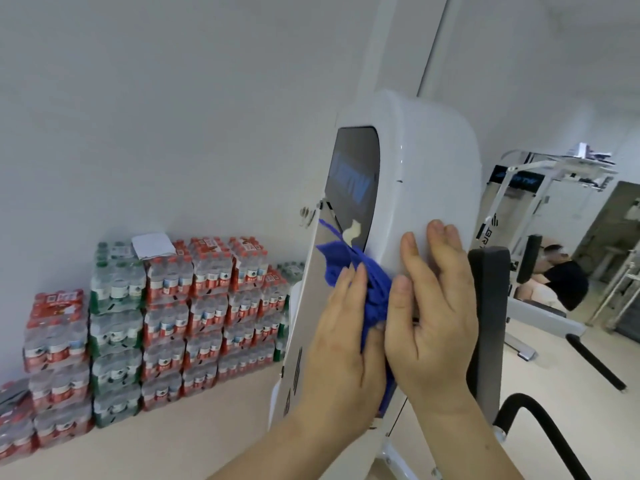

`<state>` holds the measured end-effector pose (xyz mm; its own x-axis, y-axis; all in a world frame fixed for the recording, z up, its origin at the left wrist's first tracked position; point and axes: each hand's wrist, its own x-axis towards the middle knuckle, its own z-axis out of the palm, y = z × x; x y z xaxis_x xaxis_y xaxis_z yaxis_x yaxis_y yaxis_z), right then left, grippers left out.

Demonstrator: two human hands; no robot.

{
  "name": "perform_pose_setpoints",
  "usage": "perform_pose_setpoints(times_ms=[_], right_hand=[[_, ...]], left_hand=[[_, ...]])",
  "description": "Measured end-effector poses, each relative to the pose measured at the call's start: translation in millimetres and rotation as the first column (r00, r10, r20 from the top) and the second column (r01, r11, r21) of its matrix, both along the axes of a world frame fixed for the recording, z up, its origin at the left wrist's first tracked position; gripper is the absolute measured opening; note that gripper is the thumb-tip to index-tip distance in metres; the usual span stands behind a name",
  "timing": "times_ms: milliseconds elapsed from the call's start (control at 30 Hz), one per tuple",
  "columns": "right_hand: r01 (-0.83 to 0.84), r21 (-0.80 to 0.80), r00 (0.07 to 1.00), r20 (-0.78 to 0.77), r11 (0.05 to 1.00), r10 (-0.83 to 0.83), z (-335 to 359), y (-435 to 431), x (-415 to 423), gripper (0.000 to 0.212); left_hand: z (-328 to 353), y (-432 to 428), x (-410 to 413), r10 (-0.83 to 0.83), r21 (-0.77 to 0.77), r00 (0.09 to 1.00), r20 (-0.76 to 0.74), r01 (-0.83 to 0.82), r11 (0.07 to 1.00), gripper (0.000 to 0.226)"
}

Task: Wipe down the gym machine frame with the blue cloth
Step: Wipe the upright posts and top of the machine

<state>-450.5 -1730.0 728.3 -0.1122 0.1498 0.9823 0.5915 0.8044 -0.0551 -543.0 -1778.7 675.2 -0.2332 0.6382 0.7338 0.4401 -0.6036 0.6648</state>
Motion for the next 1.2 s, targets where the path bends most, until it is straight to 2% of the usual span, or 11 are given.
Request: perform_pose_setpoints(times_ms=[67, 167, 233, 367, 500, 600, 700, 867, 967, 1100, 1200], right_hand=[[0.017, -0.009, 0.999, 0.029, 1.0, -0.017, 2, -3, 2, 0.041], [0.059, -0.002, 0.997, 0.049, 0.998, -0.059, 4, -4, 4, 0.042], [0.083, 0.008, 0.995, 0.059, 0.997, -0.083, 6, -5, 5, 0.04], [0.131, 0.07, 0.988, 0.069, 0.989, -0.136, 39, -9, 7, 0.028], [0.148, 0.062, 0.974, 0.165, 0.987, -0.156, 107, -1, 4, 0.029], [0.147, -0.066, 0.974, 0.181, 0.987, -0.134, 136, 10, -7, 0.036], [0.165, -0.032, 0.977, 0.144, 0.986, -0.158, 143, 15, -14, 0.026], [0.209, -0.117, 0.971, 0.142, 0.971, -0.192, 167, 19, -21, 0.018], [0.128, -0.24, 0.985, 0.144, 0.962, -0.095, 195, 27, -27, 0.02], [0.256, -0.348, 0.907, 0.409, 0.902, -0.1, 228, 41, -33, 0.026], [0.275, -0.288, 0.877, 0.466, 0.917, -0.117, 242, 49, -33, 0.021]], left_hand=[[-21, 3, -3, 0.04, 0.022, 0.999, -0.008, -0.04, 0.999, 0.066], [-68, -6, -2, 0.054, -0.043, 0.998, 0.033, -0.053, 0.998, 0.068], [-74, -6, -5, 0.053, -0.069, 0.999, -0.015, -0.053, 0.996, 0.07], [-10, 11, -22, 0.102, 0.048, 0.985, -0.141, -0.096, 0.994, 0.064], [63, 20, -35, -0.11, 0.02, 0.99, -0.083, 0.112, 0.994, 0.059], [71, 18, -31, -0.158, 0.028, 0.986, -0.057, 0.159, 0.987, 0.063], [64, 17, -26, -0.125, 0.082, 0.985, -0.118, 0.135, 0.987, 0.063], [137, 51, -59, -0.391, 0.008, 0.92, 0.012, 0.391, 0.921, 0.058], [172, 73, -71, -0.46, 0.015, 0.884, 0.084, 0.461, 0.887, 0.053], [147, 71, -64, -0.439, 0.05, 0.891, 0.113, 0.436, 0.899, 0.04], [145, 79, -72, -0.415, 0.007, 0.908, 0.048, 0.415, 0.91, 0.04]])
